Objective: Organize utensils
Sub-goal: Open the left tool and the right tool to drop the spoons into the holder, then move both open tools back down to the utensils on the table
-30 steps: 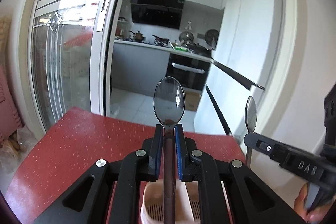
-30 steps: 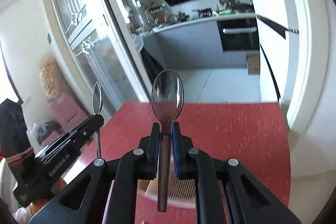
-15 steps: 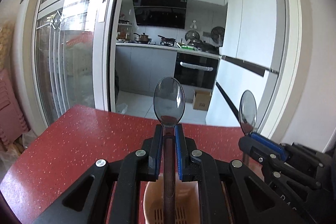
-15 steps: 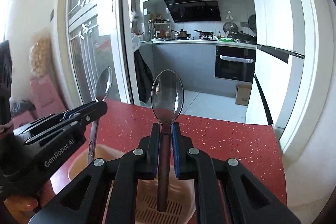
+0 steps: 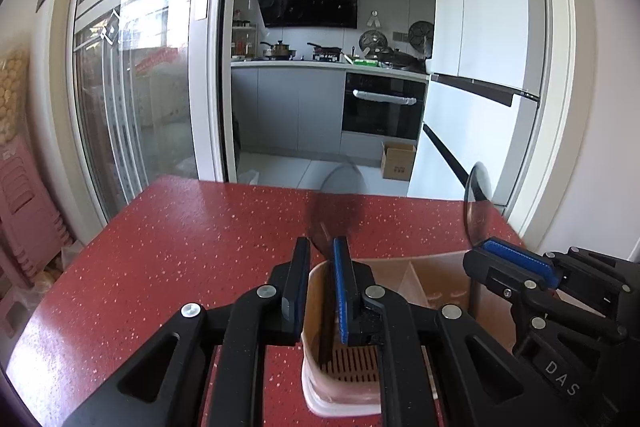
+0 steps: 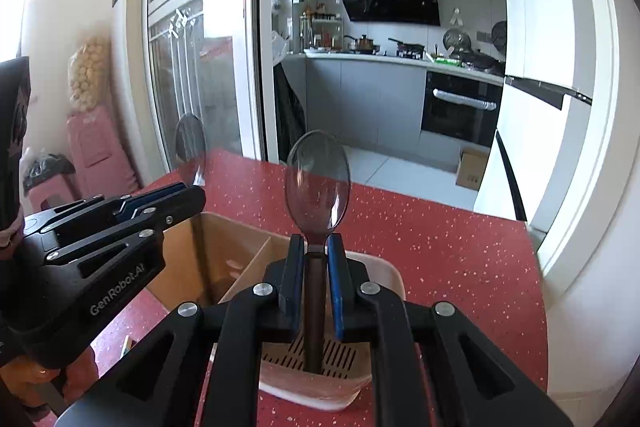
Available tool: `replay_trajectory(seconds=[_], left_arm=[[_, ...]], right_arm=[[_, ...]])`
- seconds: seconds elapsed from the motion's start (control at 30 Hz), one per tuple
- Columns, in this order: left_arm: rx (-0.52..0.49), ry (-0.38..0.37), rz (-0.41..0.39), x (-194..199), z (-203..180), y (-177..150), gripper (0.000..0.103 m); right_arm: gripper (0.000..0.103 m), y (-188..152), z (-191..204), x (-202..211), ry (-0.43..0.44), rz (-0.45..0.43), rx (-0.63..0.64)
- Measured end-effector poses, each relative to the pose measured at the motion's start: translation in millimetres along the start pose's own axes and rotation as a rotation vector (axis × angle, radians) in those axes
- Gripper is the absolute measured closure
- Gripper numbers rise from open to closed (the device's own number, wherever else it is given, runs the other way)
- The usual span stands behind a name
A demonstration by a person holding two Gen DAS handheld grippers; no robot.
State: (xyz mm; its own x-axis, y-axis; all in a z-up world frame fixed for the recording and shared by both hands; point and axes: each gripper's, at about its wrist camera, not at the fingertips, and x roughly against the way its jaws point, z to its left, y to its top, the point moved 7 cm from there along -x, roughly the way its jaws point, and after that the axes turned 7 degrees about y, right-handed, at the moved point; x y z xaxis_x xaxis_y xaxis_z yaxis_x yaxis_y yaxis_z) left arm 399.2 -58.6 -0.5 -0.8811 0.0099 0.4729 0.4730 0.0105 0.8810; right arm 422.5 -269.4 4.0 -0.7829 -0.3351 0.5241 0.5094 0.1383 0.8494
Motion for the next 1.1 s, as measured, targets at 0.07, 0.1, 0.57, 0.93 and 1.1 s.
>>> replay_trajectory(seconds=[0.07,0.1,0.57,0.93,1.1], left_arm=[[-0.011,0.0,0.014,0,0,-1,0.062],[-0.013,0.0,0.017,0,0,0,0.062],[0.046,0.045,0.002,58,35,-6,0.0],[-0.008,0.013,0.183,111,61,-91,0.0],[-0.045,0.046,0.309,123,78,-148,0.0]], right_arm=[[0.074,0,0,1,0.001,0.003,-0.007],[0.062,0,-1,2,0.003,0.001,-0.013],[0.026,0,-14,72,0.047,-0.04,-0.148],[0.019,-82,-17,113,0.061,0.17,-0.285],[0.019,-141,-13,123,0.012,0.34,-0.275]])
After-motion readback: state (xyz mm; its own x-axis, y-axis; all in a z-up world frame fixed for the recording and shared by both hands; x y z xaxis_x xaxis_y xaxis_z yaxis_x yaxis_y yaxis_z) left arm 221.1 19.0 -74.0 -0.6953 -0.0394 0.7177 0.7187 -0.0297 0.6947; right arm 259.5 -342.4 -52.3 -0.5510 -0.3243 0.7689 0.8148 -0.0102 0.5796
